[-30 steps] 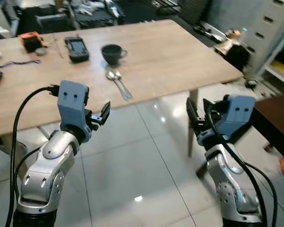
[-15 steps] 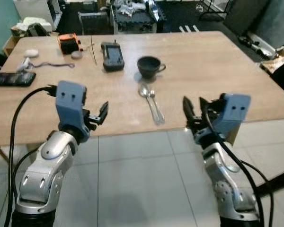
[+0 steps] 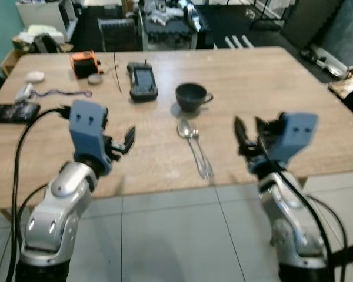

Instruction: Setting the table

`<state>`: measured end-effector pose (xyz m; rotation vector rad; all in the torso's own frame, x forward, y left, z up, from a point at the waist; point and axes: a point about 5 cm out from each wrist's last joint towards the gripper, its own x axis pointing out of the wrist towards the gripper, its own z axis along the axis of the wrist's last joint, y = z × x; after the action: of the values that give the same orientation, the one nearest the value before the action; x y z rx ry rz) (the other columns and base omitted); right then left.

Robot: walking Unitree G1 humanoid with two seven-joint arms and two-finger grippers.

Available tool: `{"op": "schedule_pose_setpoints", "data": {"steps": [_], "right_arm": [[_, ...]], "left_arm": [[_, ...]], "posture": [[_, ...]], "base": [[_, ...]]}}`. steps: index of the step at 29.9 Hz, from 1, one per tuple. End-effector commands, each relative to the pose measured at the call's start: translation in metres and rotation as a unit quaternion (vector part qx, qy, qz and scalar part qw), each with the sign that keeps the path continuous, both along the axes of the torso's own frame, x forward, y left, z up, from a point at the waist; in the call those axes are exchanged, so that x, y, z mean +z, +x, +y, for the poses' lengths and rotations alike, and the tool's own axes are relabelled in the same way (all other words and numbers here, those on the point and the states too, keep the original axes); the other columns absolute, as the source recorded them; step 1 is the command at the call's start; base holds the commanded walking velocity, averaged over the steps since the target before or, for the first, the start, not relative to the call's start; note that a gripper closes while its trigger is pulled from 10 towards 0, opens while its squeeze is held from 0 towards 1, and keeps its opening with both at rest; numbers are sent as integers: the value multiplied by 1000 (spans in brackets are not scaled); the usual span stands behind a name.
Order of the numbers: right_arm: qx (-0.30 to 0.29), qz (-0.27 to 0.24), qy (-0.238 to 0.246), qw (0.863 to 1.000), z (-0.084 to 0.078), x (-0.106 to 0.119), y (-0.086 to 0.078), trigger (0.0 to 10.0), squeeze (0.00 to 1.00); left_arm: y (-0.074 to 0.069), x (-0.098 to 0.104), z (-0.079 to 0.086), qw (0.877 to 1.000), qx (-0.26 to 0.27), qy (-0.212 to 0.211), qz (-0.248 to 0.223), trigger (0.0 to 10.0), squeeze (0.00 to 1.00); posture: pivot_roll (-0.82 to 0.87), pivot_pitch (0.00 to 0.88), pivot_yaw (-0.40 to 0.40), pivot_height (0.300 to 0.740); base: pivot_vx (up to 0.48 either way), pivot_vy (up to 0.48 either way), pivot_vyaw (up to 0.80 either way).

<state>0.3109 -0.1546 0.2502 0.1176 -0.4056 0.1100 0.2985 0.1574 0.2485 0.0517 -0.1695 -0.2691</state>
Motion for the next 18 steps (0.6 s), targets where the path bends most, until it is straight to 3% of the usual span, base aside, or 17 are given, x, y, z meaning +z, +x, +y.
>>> {"op": "schedule_pose_setpoints", "data": {"steps": [1, 5, 7, 9, 10, 12, 15, 17, 18], "right_arm": [[4, -3, -17, 1000, 1, -1, 0, 10000, 0], [15, -9, -54, 998, -1, 3, 2, 10000, 0], [15, -13, -117, 993, -7, 4, 4, 10000, 0], [14, -13, -139, 990, -9, 4, 5, 10000, 0], [14, -4, -182, 983, -13, 4, 7, 10000, 0], [13, 0, -197, 980, -14, 4, 8, 10000, 0], [31, 47, -255, 965, -20, -1, 14, 10000, 0], [46, 105, -246, 962, -28, -8, 21, 10000, 0], [46, 105, -246, 962, -28, -8, 21, 10000, 0]], "left_arm": [[-6, -2, 0, 1000, -17, -6, -2, 10000, 0], [-9, -4, 5, 1000, -12, -9, -7, 10000, 0], [-13, -13, 6, 1000, -12, 25, -2, 10000, 0], [-15, -16, 5, 999, -15, 36, 1, 10000, 0], [-17, -18, 3, 998, -24, 49, 5, 10000, 0], [-17, -18, 3, 998, -27, 51, 6, 10000, 0], [-18, -17, 0, 998, -38, 51, 8, 10000, 0], [-18, -17, -4, 998, -45, 44, 10, 10000, 0], [-18, -17, -4, 998, -45, 44, 10, 10000, 0]], "posture": [[91, 174, 44, 740], [97, 182, 45, 740], [106, 198, 53, 740], [106, 198, 53, 740], [112, 207, 55, 740], [112, 215, 54, 740], [106, 226, 50, 740], [105, 240, 43, 740], [105, 240, 43, 740]], "base": [[0, 0, 0], [0, 0, 0], [0, 0, 0], [0, 0, 0], [0, 0, 0], [0, 0, 0], [0, 0, 0], [0, 0, 0], [0, 0, 0]]}}
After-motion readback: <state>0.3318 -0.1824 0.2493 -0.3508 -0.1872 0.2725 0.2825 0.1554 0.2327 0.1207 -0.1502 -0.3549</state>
